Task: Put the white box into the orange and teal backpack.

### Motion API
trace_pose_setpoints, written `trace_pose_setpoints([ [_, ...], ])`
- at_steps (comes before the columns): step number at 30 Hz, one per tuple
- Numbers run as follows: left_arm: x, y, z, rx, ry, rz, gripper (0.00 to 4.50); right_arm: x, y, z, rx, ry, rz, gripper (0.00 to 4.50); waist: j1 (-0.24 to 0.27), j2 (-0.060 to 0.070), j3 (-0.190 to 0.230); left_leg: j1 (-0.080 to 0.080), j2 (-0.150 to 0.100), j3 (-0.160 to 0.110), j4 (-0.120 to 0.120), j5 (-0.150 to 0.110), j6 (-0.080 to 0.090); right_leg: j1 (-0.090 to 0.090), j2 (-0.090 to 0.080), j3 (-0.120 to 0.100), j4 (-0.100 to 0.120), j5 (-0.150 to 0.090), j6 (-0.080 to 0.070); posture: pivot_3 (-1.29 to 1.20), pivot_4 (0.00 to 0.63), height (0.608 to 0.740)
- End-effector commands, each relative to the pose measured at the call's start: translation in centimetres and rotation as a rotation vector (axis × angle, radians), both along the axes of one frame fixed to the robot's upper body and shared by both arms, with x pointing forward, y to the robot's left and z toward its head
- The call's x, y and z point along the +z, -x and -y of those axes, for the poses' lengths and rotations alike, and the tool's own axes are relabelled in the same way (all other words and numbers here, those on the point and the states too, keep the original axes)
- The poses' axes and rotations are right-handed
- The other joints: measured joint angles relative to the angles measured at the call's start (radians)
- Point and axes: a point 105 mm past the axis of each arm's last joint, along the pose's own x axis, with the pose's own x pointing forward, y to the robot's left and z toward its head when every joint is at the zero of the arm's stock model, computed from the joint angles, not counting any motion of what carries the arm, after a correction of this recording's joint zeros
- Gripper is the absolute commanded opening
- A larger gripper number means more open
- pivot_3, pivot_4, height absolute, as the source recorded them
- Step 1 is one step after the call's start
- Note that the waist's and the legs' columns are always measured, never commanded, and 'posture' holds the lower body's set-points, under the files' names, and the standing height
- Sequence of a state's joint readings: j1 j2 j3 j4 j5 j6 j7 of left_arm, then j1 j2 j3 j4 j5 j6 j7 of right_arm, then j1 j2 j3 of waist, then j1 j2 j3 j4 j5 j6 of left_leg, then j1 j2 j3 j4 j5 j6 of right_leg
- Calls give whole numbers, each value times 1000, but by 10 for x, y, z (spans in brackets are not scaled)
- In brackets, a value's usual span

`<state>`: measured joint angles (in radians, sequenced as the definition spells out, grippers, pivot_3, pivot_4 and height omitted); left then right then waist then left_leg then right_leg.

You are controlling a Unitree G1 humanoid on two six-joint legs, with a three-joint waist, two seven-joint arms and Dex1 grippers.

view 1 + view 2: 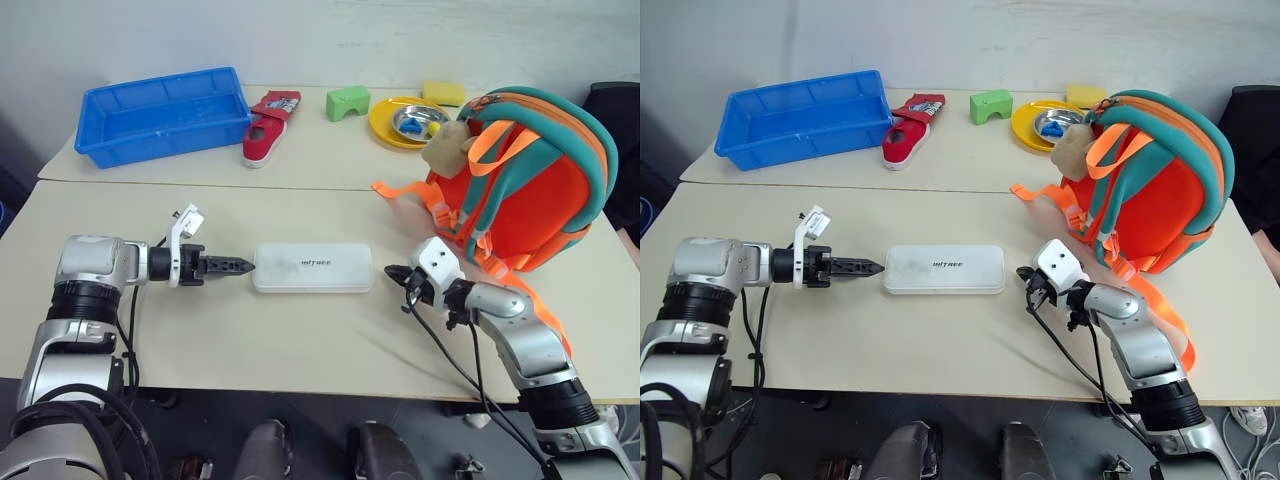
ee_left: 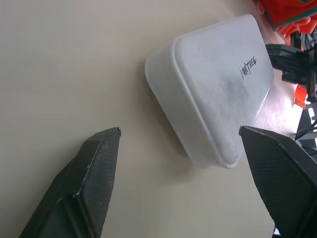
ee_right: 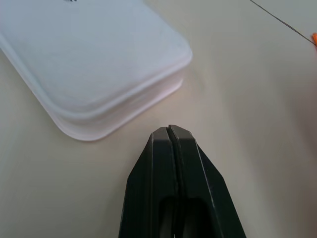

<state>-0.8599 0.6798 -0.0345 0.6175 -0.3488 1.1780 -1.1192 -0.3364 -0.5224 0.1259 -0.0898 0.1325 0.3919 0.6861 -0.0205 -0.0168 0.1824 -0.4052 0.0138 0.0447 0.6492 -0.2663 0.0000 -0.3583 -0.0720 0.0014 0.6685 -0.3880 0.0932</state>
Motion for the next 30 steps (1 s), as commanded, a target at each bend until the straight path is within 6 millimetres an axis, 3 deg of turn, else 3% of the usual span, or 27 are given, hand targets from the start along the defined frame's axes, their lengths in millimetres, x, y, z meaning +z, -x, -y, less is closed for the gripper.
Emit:
trace_pose_setpoints([
  [1, -27, 8, 20, -35, 1, -135, 3885, 9, 1, -12, 35, -2, 53, 0, 5, 0, 0, 0, -1, 0, 0, 0, 0, 0, -1, 0, 0, 0, 0, 0, 150, 740],
  [8, -26, 1, 69, -99, 91, -164, 3885, 6, 2, -11, 22, -1, 53, 0, 28, 0, 0, 0, -4, -1, 2, 0, 1, 2, -4, -1, 0, 0, 0, 0, 150, 740],
  [10, -11, -2, 80, -125, 157, -129, 3885, 5, 3, -7, 11, 7, 53, 0, 30, 0, 0, 0, -5, -1, 2, 0, 2, 2, -5, -1, 0, 0, 0, 0, 150, 740],
  [13, 10, -4, 82, -138, 223, -93, 3885, 4, 4, -2, -8, 11, 51, 0, 30, -1, 0, -1, -6, -1, 2, 0, 2, 2, -5, -1, 0, 0, 0, 0, 150, 740],
  [22, 38, 7, 64, -183, 289, -59, 1378, -2, 10, 2, -31, 5, 45, 0, -7, -2, 1, -1, -2, -1, -2, 2, -1, -1, -1, -1, -2, 0, 0, 0, 150, 740],
  [25, 43, 18, 67, -235, 301, -49, 1344, 5, 10, 8, -83, -28, 61, 0, -7, -2, 1, -2, -2, -1, -2, 2, -1, -1, 0, 0, -2, 0, 0, 0, 150, 740],
  [28, 49, 28, 72, -265, 335, -43, 1344, 14, 15, 27, -178, -64, 69, 0, -6, -2, 1, -2, -2, -1, -3, 2, -2, -1, -1, 0, 0, 0, 0, 0, 150, 740],
  [30, 55, 35, 75, -275, 371, -38, 1344, 21, 24, 45, -255, -119, 65, 363, -3, -2, 1, -3, -2, -1, -2, 2, -1, -2, -1, 0, 0, 0, 0, 0, 150, 740],
])
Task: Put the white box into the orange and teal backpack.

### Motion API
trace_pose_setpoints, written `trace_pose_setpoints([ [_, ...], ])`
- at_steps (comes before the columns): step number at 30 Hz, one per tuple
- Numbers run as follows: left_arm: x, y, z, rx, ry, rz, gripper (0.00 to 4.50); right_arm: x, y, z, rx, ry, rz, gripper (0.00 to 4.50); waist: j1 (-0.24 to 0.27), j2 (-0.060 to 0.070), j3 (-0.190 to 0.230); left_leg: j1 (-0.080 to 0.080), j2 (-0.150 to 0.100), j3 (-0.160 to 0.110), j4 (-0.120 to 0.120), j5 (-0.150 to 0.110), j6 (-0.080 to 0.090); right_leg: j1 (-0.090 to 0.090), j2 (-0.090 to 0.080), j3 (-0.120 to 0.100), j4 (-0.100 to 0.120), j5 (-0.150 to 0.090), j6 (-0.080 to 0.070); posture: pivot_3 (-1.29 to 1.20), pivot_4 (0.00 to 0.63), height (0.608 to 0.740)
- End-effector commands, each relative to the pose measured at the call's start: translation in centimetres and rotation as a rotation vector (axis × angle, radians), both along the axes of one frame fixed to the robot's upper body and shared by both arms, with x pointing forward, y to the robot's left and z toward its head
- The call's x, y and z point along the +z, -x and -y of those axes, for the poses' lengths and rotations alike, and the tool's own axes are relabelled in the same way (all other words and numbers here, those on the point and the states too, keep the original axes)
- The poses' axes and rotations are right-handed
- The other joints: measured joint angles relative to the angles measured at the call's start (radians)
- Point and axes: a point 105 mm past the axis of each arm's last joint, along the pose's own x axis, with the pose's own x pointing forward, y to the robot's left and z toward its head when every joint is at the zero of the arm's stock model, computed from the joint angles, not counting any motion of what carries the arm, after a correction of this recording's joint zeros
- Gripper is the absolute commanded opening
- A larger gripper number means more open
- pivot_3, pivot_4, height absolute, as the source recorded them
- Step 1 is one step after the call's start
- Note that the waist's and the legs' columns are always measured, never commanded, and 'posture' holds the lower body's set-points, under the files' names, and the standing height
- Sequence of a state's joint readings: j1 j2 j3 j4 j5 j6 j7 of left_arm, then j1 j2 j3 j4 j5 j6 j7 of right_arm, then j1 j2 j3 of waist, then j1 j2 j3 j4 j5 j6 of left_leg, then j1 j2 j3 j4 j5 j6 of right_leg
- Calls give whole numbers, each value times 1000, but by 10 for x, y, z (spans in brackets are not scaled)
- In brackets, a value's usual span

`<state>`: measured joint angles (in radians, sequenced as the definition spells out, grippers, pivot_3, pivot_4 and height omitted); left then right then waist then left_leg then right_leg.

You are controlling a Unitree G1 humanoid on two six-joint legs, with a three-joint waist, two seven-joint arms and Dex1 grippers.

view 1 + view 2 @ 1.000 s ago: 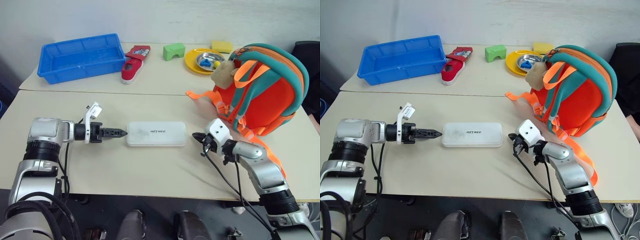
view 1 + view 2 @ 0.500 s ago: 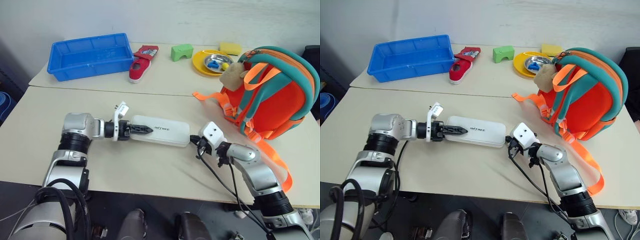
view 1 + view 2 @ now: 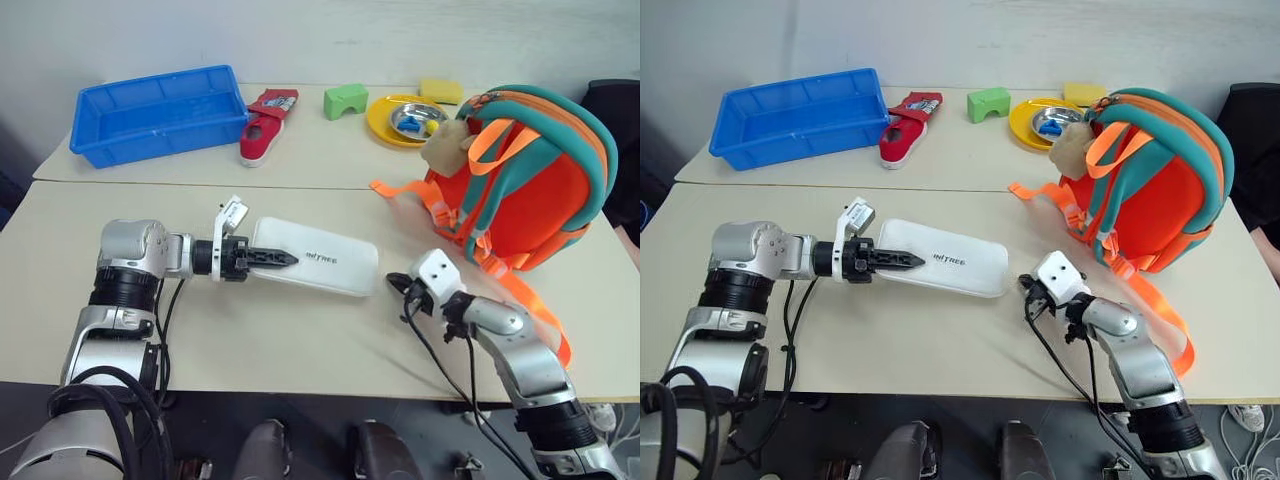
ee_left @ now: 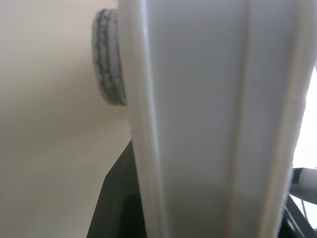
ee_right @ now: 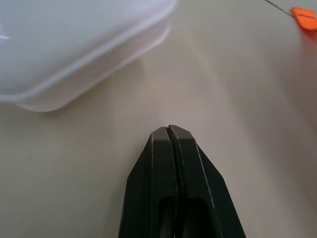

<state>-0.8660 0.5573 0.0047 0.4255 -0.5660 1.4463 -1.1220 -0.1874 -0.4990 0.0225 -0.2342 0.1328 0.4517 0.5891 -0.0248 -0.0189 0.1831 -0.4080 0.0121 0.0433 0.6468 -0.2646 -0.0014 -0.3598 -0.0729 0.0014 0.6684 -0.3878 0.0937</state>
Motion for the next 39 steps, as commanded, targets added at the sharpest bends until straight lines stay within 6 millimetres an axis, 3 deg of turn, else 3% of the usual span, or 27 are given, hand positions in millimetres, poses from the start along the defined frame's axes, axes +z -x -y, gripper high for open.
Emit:
trace_pose_setpoints([
  [1, 28, 13, 7, -40, 115, 60, 1344, 30, 13, 32, -133, -111, 55, 546, 4, 0, 0, 0, 0, -1, 0, 0, 0, 0, 0, 0, 0, 0, 0, 0, 150, 740],
  [5, 44, 19, 4, 4, 187, 115, 1343, 64, 32, 77, -311, -248, 109, 1832, 10, 0, 0, -1, 0, -1, 1, 0, 0, 1, 0, 0, -2, 0, 0, 0, 150, 740],
  [7, 48, 17, 2, 49, 205, 144, 1343, 76, 36, 91, -371, -298, 133, 2581, 10, 0, 0, 0, 0, -1, 1, 0, 0, 1, 0, -1, -4, 0, 0, 0, 150, 740],
  [11, 53, 15, -4, 120, 204, 212, 1343, 91, 29, 99, -404, -372, 151, 3983, -4, 0, 0, 2, 2, -1, -1, 1, -1, 2, 2, 0, -4, 0, 0, 0, 150, 740],
  [13, 54, 13, -8, 146, 206, 229, 1343, 94, 17, 90, -369, -421, 124, 4489, -7, 0, 0, 2, 1, -1, -2, 1, -2, 0, 3, 2, -4, 0, 0, 0, 150, 740],
  [18, 57, 2, -18, 209, 195, 273, 1343, 116, -12, 50, -223, -533, 132, 4489, -4, 0, 0, 2, 2, -1, -2, 1, -3, -1, 5, 2, -4, 0, 0, 0, 150, 740],
  [21, 63, -6, -22, 247, 197, 303, 1343, 121, -43, 50, -276, -533, 158, 4489, -4, 0, 0, 2, 2, -1, -1, 1, -3, -1, 4, 2, -4, 0, 0, 0, 150, 740],
  [24, 66, -7, -22, 253, 200, 317, 1343, 121, -61, 57, -318, -531, 173, 4489, 0, 0, 0, 1, 1, -1, -1, 0, -3, -1, 3, 2, -5, 0, 0, 0, 150, 740],
  [27, 67, -8, -23, 271, 192, 343, 1343, 118, -69, 61, -309, -501, 185, 3880, -2, 0, 0, 0, 1, -1, -1, 0, -2, -1, 3, 2, -4, 0, 0, 0, 150, 740],
  [32, 71, -10, -31, 316, 185, 368, 1343, 118, -61, 56, -228, -487, 195, 2127, -4, 0, 0, 0, 1, -1, -1, 0, -2, -1, 3, 2, -4, 0, 1, 0, 150, 740],
  [38, 87, -17, -43, 363, 189, 420, 1343, 132, -29, 25, 37, -484, 162, 113, -5, 0, 0, 0, 2, -1, -2, -1, -3, -2, 5, 2, -4, 0, 1, 0, 150, 740],
  [39, 92, -18, -44, 368, 194, 434, 1343, 135, -17, 16, 119, -480, 141, 25, -4, 0, 0, 0, 3, -1, -2, -1, -3, -1, 5, 2, -4, 0, 1, 0, 150, 740],
])
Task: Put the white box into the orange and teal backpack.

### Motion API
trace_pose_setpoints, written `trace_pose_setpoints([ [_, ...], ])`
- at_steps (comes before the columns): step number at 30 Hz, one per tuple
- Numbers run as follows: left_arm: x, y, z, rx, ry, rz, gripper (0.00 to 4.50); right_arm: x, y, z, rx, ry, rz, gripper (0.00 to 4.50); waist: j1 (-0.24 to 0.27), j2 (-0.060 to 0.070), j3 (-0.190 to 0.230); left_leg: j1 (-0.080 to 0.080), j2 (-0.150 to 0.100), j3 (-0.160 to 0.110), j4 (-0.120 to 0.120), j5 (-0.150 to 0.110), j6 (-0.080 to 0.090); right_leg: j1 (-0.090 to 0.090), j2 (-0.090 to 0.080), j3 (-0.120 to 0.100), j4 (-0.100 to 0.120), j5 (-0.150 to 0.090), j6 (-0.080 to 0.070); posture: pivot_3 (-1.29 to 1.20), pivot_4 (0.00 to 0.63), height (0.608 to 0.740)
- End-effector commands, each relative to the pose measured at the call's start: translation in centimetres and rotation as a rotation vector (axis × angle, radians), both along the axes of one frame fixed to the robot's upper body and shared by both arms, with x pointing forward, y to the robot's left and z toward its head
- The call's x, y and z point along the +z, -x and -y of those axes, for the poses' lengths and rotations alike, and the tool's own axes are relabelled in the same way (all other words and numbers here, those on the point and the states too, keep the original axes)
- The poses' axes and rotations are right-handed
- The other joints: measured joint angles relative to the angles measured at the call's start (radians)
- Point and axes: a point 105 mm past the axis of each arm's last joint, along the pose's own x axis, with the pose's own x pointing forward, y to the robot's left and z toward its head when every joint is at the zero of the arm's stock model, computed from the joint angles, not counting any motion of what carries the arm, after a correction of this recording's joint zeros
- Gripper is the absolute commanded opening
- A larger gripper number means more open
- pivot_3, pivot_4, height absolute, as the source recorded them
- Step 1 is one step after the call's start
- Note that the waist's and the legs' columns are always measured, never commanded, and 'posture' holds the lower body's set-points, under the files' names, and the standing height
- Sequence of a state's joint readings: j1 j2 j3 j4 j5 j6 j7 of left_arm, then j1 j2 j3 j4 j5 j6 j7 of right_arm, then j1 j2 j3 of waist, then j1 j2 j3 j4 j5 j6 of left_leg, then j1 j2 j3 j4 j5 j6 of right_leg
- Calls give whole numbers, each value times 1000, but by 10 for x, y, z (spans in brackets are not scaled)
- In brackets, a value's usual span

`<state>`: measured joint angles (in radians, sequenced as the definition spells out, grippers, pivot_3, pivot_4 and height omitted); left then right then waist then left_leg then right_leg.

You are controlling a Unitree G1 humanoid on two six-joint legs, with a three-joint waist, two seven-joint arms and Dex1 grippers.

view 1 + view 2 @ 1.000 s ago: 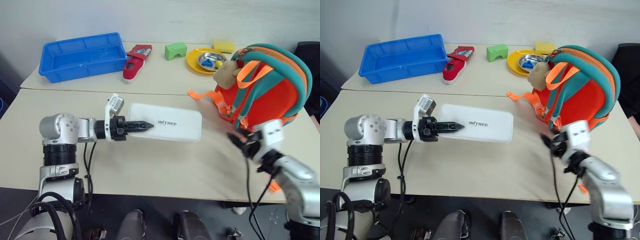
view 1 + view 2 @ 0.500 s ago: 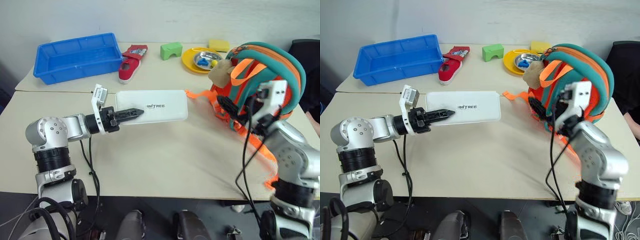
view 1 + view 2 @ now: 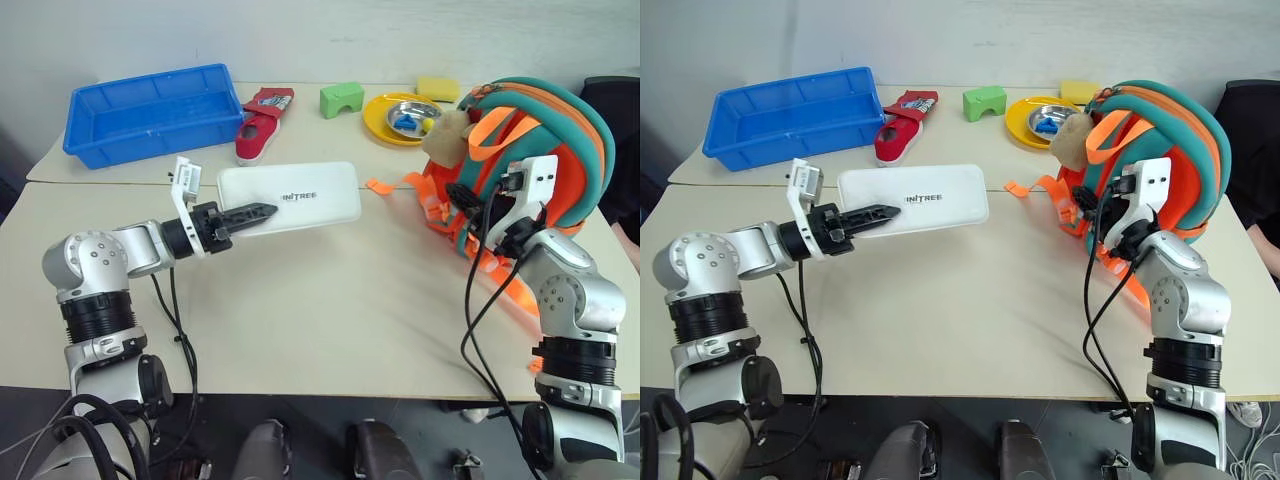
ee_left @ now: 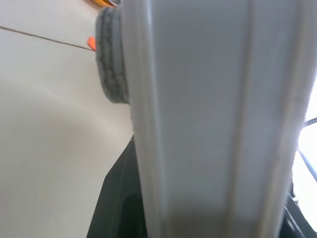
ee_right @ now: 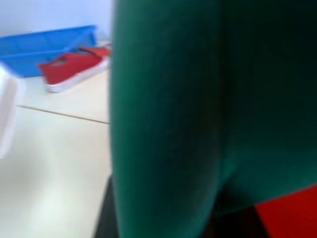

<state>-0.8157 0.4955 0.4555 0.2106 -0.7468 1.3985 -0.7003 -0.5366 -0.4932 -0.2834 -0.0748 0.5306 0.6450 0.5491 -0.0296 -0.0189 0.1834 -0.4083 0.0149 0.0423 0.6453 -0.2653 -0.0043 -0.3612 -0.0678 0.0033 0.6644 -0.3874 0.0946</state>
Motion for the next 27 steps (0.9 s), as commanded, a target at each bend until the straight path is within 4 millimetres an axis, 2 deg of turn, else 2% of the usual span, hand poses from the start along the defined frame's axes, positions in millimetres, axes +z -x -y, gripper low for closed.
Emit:
trace_pose_setpoints([
  [1, 35, -1, -6, 9, 36, 135, 1343, 25, 37, -28, 247, 21, 67, 25, 2, 0, 0, 0, 0, 0, 0, 0, 0, 0, 0, 0, 0, 0, 0, 0, 150, 740],
  [5, 51, -2, -9, 0, 49, 192, 1343, 32, 81, -46, 491, 53, 36, 25, 5, -1, 1, 0, 0, 0, 0, 0, 0, 1, 0, 0, -1, 0, 0, 0, 150, 740],
  [6, 61, -1, -9, -15, 62, 234, 1343, 36, 99, -47, 574, 73, 21, 25, 4, -1, 1, 0, 0, -1, 0, -1, 0, 1, 0, -1, -2, 0, 0, 0, 150, 740],
  [9, 85, 6, -6, -79, 92, 356, 1343, 49, 134, -43, 732, 98, -31, 25, 6, -4, 4, -1, 0, -1, 0, -1, 0, 1, 0, -1, -2, 0, 0, 0, 150, 740],
  [12, 96, 16, 0, -158, 105, 429, 1343, 61, 155, -33, 799, 93, -72, 25, 4, -4, 5, -1, 0, -1, 0, -1, 1, 2, -1, -1, -5, 0, 0, 0, 150, 740],
  [15, 105, 26, 8, -243, 118, 505, 1343, 64, 168, -23, 813, 107, -122, 25, 4, -4, 5, -1, 0, -2, 0, -2, 1, 2, -1, -1, -6, 0, 0, 0, 150, 740],
  [18, 108, 36, 19, -324, 113, 576, 1343, 57, 169, -15, 773, 115, -167, 25, 5, -5, 5, -1, 0, -2, 1, -1, 2, 2, -1, -1, -6, 0, 0, 0, 150, 740],
  [24, 84, 35, 36, -374, -63, 692, 1343, 41, 170, -8, 727, 105, -216, 25, 7, -6, 5, 0, 0, -2, 2, -2, 2, 3, -1, -1, -6, 0, 0, 0, 150, 740],
  [27, 74, 29, 41, -386, -134, 740, 1343, 38, 171, -7, 721, 103, -225, 25, 8, -6, 5, 0, 0, -2, 2, -1, 2, 3, -1, -1, -6, 0, 0, 0, 150, 740],
])
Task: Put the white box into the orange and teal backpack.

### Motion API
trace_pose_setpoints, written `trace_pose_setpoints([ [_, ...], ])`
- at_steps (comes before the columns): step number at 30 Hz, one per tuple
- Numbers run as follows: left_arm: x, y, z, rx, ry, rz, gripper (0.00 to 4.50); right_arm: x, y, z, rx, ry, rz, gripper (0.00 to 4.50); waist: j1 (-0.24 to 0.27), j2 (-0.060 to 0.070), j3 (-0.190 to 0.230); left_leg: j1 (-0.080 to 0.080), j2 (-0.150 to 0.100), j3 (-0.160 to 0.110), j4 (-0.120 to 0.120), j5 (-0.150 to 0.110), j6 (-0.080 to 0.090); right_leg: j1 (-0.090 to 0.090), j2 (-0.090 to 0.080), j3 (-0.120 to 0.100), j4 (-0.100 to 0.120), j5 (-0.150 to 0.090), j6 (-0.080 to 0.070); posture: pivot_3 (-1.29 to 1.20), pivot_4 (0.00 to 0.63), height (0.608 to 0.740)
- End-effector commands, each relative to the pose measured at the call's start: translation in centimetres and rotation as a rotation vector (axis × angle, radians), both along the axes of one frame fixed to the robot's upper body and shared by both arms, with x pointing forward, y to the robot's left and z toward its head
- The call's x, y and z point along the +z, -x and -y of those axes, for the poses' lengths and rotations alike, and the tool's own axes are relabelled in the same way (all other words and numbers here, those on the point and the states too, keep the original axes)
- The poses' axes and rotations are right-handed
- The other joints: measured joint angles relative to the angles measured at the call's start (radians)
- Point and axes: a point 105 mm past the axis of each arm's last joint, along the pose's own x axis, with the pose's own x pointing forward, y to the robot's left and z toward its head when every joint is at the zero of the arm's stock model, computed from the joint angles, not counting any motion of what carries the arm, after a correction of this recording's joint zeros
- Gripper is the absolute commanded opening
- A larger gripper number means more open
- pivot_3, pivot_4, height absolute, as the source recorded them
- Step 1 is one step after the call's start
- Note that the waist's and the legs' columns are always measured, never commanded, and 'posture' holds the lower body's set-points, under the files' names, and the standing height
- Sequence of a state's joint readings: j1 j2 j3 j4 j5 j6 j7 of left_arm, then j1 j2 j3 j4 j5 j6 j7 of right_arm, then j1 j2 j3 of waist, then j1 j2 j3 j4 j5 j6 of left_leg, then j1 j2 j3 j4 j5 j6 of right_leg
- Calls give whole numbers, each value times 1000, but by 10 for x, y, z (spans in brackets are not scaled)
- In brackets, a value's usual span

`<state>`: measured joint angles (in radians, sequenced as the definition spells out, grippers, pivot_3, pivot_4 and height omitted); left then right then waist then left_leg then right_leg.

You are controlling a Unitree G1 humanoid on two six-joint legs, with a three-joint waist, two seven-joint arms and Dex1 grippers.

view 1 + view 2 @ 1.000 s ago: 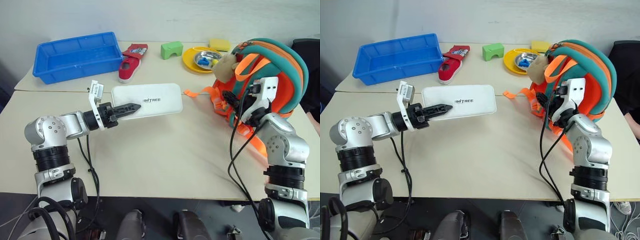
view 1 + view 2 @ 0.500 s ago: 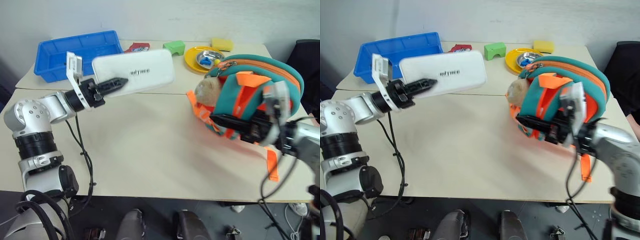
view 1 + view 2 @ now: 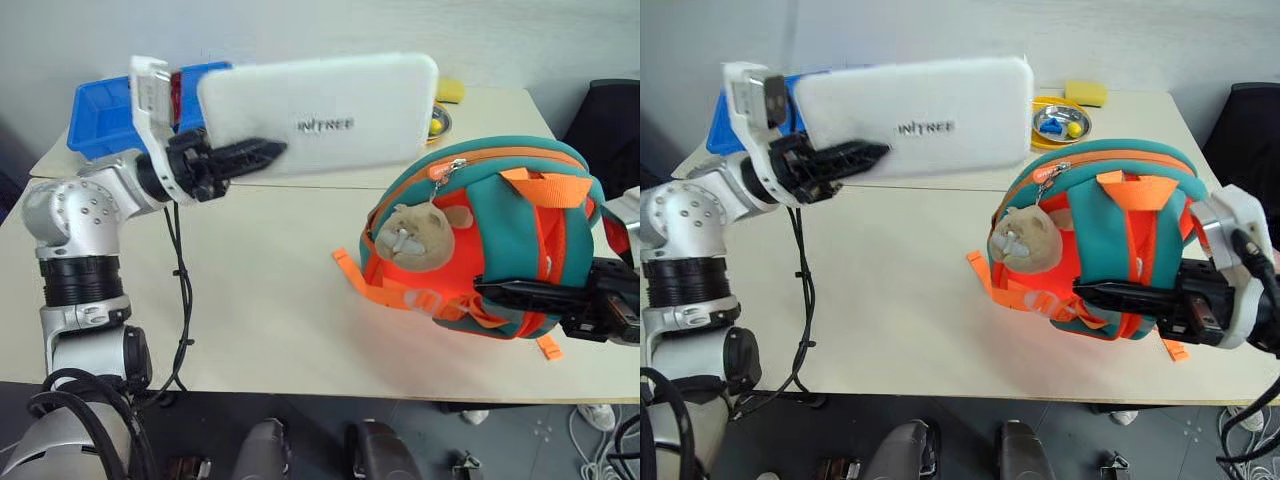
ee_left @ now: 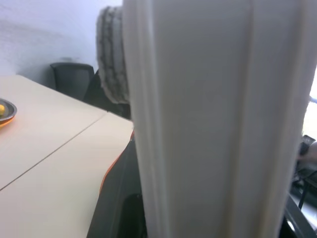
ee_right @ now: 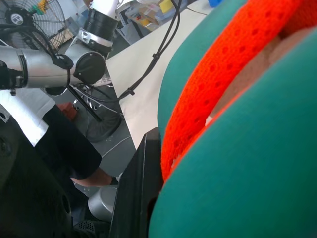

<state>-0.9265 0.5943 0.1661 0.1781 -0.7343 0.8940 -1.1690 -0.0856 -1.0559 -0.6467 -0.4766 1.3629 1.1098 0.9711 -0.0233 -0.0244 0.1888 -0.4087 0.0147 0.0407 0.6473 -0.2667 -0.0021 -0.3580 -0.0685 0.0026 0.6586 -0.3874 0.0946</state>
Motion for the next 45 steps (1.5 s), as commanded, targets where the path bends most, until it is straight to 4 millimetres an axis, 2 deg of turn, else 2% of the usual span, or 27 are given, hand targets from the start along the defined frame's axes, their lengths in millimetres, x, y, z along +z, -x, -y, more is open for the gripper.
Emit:
trace_pose_setpoints([
  [1, 3, -1, 5, -8, -67, 148, 1343, 10, 7, 1, 6, 1, 74, 25, 3, 0, 0, 0, 0, 0, 0, 0, 0, 0, 0, 0, 0, 0, 0, 0, 150, 740],
  [7, -11, -9, 22, -42, -187, 272, 1343, 9, 4, 2, -6, -3, 76, 25, 21, 0, 0, 0, 0, 0, 1, 0, 1, 1, 0, 0, 0, 0, 0, 0, 150, 740],
  [16, -10, -1, 23, -178, -281, 321, 1343, -1, -6, 1, -40, 19, 76, 25, 23, 0, 0, -1, 0, 0, 1, -1, 2, 0, 0, 0, 0, 0, 0, 0, 150, 740],
  [22, 4, -4, 35, -213, -303, 400, 1343, -3, -8, -3, -37, 27, 87, 25, 23, -1, 0, -1, 0, 0, 2, -1, 3, 0, 0, 0, 0, 0, 0, 0, 150, 740],
  [26, -3, -8, 43, -199, -338, 446, 1343, -3, -9, -4, -40, 27, 96, 25, 23, -1, 0, -1, 0, 0, 1, -1, 3, 0, 0, 0, 0, 0, 0, 0, 150, 740],
  [34, -27, -24, 85, -88, -386, 519, 1343, -3, -11, -10, -33, 30, 109, 25, 24, -1, 0, -1, 0, -1, 2, -1, 3, 0, 0, 0, 0, 0, 0, 0, 150, 740],
  [38, -31, -26, 125, -34, -318, 465, 1343, -2, -12, -13, -28, 21, 117, 25, 28, -1, 1, -1, 0, -1, 3, -1, 3, 0, 0, 0, 0, 0, 1, 0, 150, 740],
  [42, -41, -19, 169, -31, -277, 384, 1343, -4, -17, -17, -47, 14, 125, 25, 34, -1, 1, -2, 0, -1, 4, -1, 3, 0, 0, 0, 0, 1, 2, 0, 150, 740],
  [45, -46, -20, 181, 5, -282, 358, 1343, -7, -18, -19, -57, 12, 125, 25, 34, -1, 1, -2, 0, -1, 4, -1, 3, 0, 1, 0, 0, 1, 2, 0, 150, 740],
])
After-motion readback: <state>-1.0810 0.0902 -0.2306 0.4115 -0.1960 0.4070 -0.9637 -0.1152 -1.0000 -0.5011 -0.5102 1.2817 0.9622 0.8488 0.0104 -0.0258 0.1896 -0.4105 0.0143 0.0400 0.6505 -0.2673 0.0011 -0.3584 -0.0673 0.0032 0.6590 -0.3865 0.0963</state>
